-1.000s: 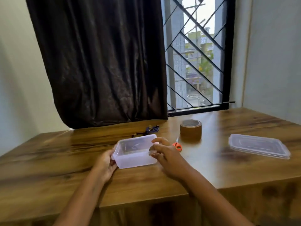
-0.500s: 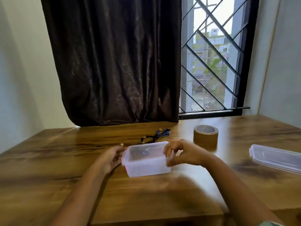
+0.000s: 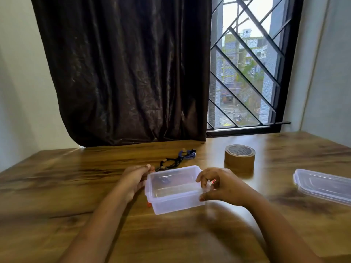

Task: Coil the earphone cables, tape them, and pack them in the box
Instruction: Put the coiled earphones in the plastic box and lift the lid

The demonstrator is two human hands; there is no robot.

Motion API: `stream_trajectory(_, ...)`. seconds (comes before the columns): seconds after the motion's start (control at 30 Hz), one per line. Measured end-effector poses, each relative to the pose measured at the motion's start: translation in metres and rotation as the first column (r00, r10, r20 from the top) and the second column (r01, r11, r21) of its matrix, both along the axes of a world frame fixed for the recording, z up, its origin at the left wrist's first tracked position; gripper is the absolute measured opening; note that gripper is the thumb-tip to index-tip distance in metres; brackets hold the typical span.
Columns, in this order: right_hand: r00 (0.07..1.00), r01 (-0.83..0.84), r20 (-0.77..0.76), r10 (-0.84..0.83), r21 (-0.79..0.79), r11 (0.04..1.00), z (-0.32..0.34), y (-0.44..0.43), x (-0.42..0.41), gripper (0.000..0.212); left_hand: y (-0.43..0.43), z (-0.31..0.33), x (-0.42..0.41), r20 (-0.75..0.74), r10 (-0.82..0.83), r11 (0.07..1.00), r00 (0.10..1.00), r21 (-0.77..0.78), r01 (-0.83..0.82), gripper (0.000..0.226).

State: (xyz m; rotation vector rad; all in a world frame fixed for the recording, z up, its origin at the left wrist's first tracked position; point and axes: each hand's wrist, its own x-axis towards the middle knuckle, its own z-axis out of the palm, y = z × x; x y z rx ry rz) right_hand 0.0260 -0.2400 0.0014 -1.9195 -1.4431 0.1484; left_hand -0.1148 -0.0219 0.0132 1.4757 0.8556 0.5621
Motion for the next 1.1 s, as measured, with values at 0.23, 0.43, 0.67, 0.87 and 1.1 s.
stream_trajectory(0.23,0.988,0.156,0.006,-0.156,-0.007,0.988,0.001,-0.036,0.026,0.029,0.003,-0.005,0.019,0.144,0.084,0.995,0.986,-0.07,-0.074,0.017)
stream_trajectory(0.43,0.959,0.277,0.05,-0.279,0.039,0.96,-0.002,-0.042,0.036,0.035,0.01,-0.018,0.038,0.062,0.249,0.936,0.966,0.24,-0.257,0.009)
stream_trajectory(0.67,0.902,0.403,0.169,-0.396,-0.003,0.915,-0.002,-0.035,0.04,0.023,0.003,-0.028,0.053,-0.362,0.223,0.833,0.905,0.553,0.016,0.047)
stream_trajectory(0.87,0.754,0.614,0.439,-0.489,-0.205,0.762,0.008,-0.028,0.01,0.055,0.0,-0.03,0.05,-0.427,0.313,0.802,0.849,0.598,0.005,0.04)
stream_trajectory(1.1,0.935,0.321,0.145,-0.323,0.038,0.946,0.009,0.033,-0.052,0.045,0.0,-0.032,0.042,-0.293,0.309,0.859,0.905,0.494,-0.133,0.028)
